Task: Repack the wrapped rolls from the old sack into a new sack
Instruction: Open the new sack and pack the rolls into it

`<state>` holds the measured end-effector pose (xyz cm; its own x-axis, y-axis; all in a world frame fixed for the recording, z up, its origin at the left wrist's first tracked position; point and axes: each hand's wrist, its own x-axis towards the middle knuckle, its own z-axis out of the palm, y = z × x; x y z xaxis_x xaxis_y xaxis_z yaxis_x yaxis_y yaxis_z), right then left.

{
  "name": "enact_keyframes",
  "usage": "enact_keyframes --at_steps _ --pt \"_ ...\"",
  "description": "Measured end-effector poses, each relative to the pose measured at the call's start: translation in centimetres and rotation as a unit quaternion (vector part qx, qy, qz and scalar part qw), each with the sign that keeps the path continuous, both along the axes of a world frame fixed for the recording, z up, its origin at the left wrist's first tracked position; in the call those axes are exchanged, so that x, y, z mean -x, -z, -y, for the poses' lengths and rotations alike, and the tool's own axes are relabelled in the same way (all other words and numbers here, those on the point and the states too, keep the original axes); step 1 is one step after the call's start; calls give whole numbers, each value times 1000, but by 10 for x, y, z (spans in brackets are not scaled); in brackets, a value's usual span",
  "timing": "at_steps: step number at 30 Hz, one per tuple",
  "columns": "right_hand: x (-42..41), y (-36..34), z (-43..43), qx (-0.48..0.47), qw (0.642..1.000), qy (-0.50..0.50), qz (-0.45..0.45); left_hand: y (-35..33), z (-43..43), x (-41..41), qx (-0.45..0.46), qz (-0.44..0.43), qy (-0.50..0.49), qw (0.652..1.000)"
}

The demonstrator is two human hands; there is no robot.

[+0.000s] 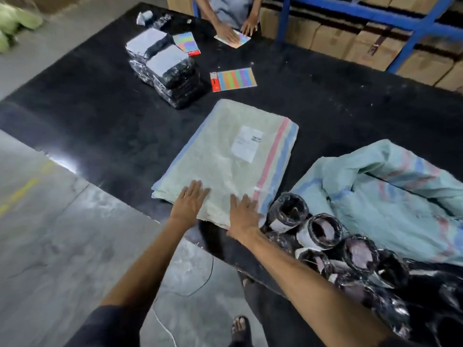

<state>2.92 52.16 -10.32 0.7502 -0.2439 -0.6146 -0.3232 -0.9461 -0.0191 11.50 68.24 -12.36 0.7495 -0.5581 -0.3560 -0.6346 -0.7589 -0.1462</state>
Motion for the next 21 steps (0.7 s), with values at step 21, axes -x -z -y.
enact_keyframes --at_steps 21 --pt "-50 -244 100 -64 874 -7 482 -256 28 -19 407 153 -119 893"
